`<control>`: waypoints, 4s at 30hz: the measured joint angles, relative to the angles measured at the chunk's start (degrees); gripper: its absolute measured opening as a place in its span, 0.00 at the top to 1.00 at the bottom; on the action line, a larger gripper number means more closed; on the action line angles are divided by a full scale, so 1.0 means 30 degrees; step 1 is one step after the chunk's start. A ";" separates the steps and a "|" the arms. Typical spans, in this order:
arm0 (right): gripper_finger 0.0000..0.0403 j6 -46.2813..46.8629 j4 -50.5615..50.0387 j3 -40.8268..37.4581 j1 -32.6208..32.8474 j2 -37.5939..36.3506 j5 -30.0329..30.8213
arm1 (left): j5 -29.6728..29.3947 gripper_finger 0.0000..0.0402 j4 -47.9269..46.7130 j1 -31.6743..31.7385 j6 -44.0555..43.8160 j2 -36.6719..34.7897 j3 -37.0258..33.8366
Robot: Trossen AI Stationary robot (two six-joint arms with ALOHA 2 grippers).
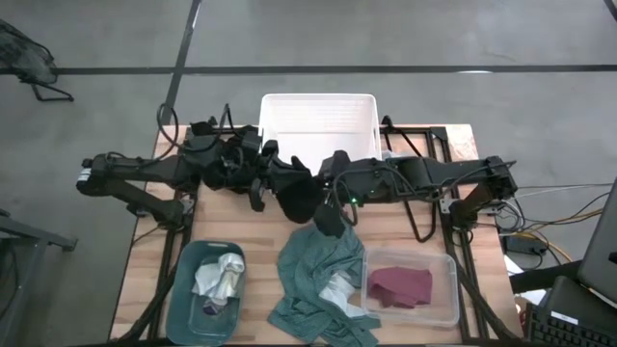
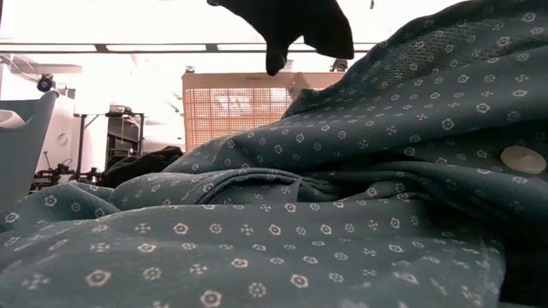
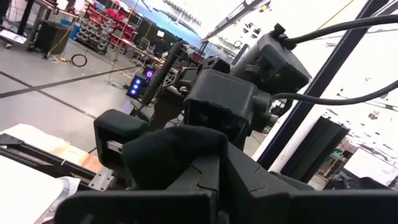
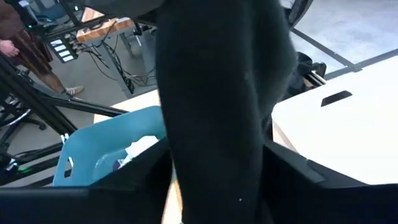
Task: Pick & Place Cloths
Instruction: Put the black underwear into the transparent bin, then put the blue shirt into the white bin
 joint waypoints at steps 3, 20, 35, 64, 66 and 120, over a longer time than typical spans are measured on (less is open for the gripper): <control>0.67 0.0063 -0.0471 0.0000 -0.0005 -0.0182 -0.0050 | 0.0024 0.98 0.0058 0.0000 0.0000 -0.0002 0.0078; 0.97 0.2946 -0.4137 0.0328 0.0061 -0.2452 -0.4422 | 0.1237 0.89 0.0322 -0.0007 0.0052 -0.0044 -0.0010; 0.98 1.1174 -1.3956 0.0236 0.3023 -0.4060 -1.6071 | 0.1555 0.86 0.0047 -0.0007 0.2349 -0.0044 -0.0061; 0.97 0.7007 -1.2710 -1.0530 0.5687 -0.1033 -1.9203 | 0.1543 0.86 -0.1309 0.0000 0.2040 -0.0044 -0.0083; 0.95 0.7435 -1.2716 -1.1432 0.5839 -0.1024 -1.8834 | 0.1539 0.86 -0.1730 0.0000 0.2018 -0.0044 -0.0083; 0.44 0.7014 -1.6536 -0.6805 0.5511 -0.1785 -0.9011 | 0.7066 0.60 -1.0399 -0.0531 -0.0864 1.1572 -0.0739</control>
